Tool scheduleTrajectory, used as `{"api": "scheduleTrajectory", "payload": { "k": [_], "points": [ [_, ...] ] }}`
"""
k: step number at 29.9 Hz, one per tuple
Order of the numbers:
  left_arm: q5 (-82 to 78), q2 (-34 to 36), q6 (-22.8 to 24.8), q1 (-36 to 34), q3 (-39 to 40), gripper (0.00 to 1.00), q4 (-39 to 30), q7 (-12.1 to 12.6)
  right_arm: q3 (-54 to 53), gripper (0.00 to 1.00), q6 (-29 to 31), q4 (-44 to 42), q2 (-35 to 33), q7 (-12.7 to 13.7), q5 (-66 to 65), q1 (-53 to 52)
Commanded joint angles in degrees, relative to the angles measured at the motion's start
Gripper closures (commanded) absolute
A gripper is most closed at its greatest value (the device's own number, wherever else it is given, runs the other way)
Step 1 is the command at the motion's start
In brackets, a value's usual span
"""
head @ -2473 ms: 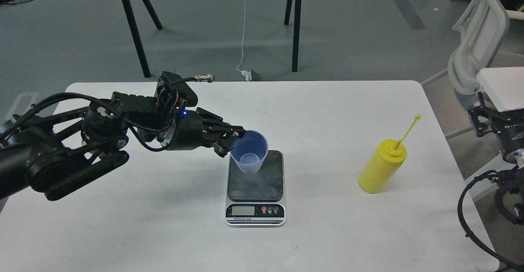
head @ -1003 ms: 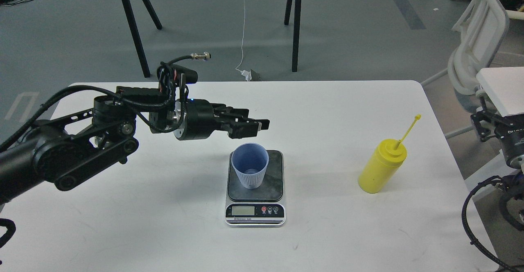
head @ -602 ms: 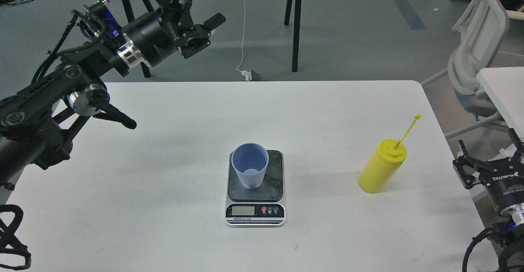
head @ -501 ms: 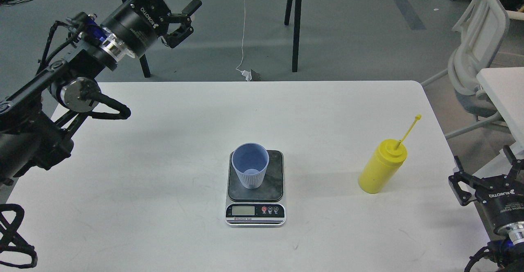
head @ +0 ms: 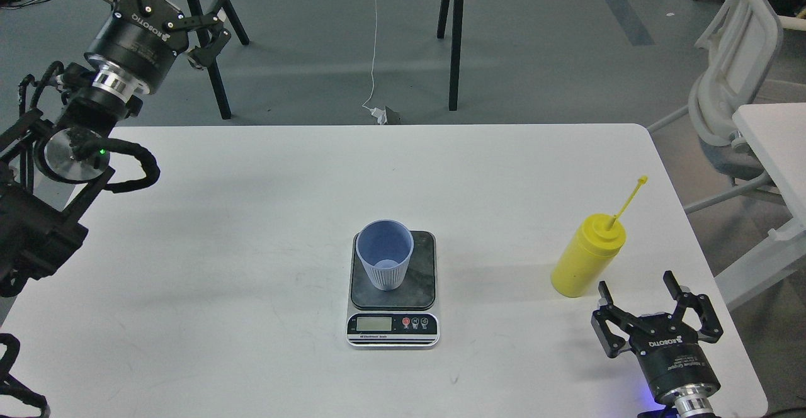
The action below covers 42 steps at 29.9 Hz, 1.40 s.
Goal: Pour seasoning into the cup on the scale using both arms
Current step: 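Move the right gripper to the yellow squeeze bottle and grasp it, then lift the yellow bottle and carry it above the cup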
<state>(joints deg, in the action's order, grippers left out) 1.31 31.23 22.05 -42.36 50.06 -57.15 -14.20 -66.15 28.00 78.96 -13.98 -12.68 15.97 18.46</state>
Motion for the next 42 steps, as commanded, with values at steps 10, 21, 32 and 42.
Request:
{"api": "scheduleTrajectory", "payload": {
  "k": [10,21,32,42],
  "points": [
    [0.01,0.41,-0.96,0.26,0.04,0.01,-0.59,-0.03,2.08,0.02,0.0,-8.47,4.58,-1.82,-0.95,-7.12],
    [0.01,1.37,-0.96,1.76,0.83,0.01,-0.77,-0.3,2.25,0.06,0.0,-14.97,5.11,-2.61,-0.95,-13.53],
    [0.01,1.9,-1.66,2.37,1.01,0.01,-1.38,-0.39,4.36,0.38,0.0,-18.84,5.19,-2.35,-1.03,-19.87],
    [0.01,1.99,-1.75,2.37,2.15,0.01,-1.38,-0.39,3.57,0.67,0.0,-11.65,-0.58,-2.53,-1.82,-23.37]
  ]
}}
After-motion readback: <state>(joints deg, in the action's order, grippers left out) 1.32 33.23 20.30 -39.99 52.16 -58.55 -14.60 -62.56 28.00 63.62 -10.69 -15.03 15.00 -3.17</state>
